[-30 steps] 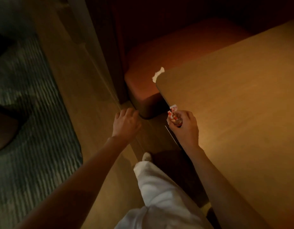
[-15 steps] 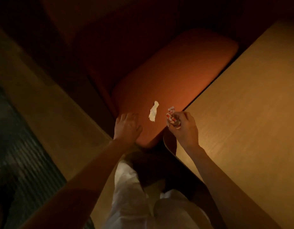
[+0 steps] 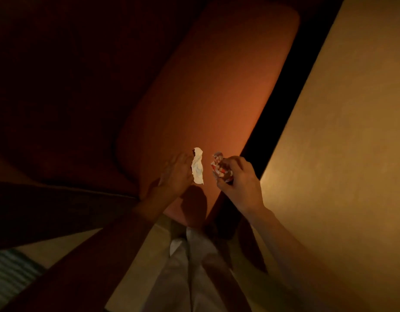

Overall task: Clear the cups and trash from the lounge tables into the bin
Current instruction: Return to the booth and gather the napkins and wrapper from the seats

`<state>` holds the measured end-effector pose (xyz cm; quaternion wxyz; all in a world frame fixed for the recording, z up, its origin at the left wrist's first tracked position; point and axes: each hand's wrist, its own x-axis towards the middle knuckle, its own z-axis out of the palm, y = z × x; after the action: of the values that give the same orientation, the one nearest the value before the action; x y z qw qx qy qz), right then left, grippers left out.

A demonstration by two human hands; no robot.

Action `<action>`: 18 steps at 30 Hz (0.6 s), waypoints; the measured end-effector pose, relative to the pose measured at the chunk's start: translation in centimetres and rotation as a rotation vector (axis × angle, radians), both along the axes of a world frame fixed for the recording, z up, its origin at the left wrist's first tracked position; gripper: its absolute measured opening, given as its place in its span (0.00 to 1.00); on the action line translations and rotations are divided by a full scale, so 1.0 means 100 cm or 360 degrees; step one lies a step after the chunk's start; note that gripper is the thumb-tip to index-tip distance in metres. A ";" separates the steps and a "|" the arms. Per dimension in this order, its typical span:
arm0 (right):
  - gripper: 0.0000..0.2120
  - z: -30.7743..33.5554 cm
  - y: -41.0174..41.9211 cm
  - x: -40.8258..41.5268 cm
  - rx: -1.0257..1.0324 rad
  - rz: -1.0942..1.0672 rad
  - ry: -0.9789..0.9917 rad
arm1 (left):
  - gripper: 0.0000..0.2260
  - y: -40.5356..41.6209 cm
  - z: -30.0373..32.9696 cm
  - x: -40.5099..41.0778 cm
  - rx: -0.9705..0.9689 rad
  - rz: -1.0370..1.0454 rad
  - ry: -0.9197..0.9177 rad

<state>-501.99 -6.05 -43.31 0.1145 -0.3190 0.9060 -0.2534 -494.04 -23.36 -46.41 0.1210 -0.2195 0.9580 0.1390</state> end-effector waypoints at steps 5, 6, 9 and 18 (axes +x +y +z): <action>0.22 -0.058 -0.033 -0.035 0.0099 0.0126 -0.0038 | 0.33 -0.025 -0.110 -0.025 0.0167 -0.0090 -0.0152; 0.22 -0.065 -0.036 -0.041 0.0101 0.0127 -0.0038 | 0.35 -0.028 -0.127 -0.028 0.0180 -0.0121 -0.0199; 0.22 -0.090 -0.046 -0.062 0.0117 0.0125 -0.0023 | 0.38 -0.038 -0.180 -0.044 0.0217 -0.0142 -0.0208; 0.23 -0.101 -0.059 -0.095 0.0276 0.0083 -0.0025 | 0.41 -0.060 -0.239 -0.066 0.0086 -0.0431 -0.0334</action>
<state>-511.48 -11.91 -53.38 0.1555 -0.3294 0.9150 -0.1735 -500.67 -29.38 -70.34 0.2439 -0.0985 0.9569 0.1233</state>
